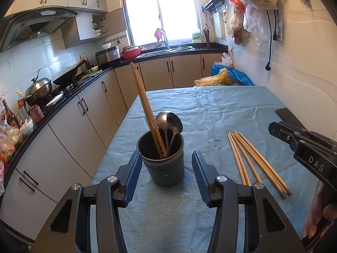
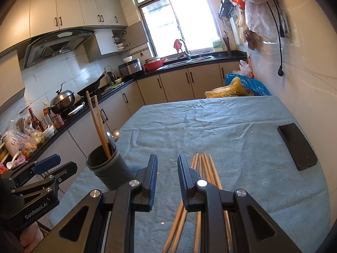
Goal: Organize utensils
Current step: 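Move both tools to the loose chopsticks and grasp one with the right tool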
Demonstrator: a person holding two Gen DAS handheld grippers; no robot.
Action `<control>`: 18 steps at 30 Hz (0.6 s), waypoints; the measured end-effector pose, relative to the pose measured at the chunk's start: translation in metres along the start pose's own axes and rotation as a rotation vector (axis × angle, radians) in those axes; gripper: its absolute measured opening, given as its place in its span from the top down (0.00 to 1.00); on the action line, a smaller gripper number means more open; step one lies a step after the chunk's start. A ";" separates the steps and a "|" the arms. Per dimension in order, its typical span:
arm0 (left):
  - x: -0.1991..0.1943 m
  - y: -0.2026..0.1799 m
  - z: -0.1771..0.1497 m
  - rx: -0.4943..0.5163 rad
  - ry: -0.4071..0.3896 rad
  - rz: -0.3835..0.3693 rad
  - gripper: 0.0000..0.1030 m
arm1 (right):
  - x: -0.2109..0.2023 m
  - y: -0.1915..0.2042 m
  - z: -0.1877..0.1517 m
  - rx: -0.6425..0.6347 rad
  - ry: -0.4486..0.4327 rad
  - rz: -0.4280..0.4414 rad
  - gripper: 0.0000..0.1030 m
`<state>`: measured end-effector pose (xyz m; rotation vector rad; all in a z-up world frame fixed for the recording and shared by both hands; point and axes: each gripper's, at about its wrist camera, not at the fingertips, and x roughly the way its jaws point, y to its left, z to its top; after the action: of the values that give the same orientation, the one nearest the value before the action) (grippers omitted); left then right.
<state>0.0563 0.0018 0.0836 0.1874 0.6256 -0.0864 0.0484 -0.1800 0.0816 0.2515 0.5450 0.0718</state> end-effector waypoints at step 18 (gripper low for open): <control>0.028 -0.038 -0.013 0.064 0.105 -0.075 0.46 | 0.007 -0.060 -0.006 0.091 0.054 -0.036 0.79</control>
<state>0.0663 -0.0336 0.0516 0.2317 0.7349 -0.1703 0.0511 -0.2359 0.0576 0.3286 0.6074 0.0190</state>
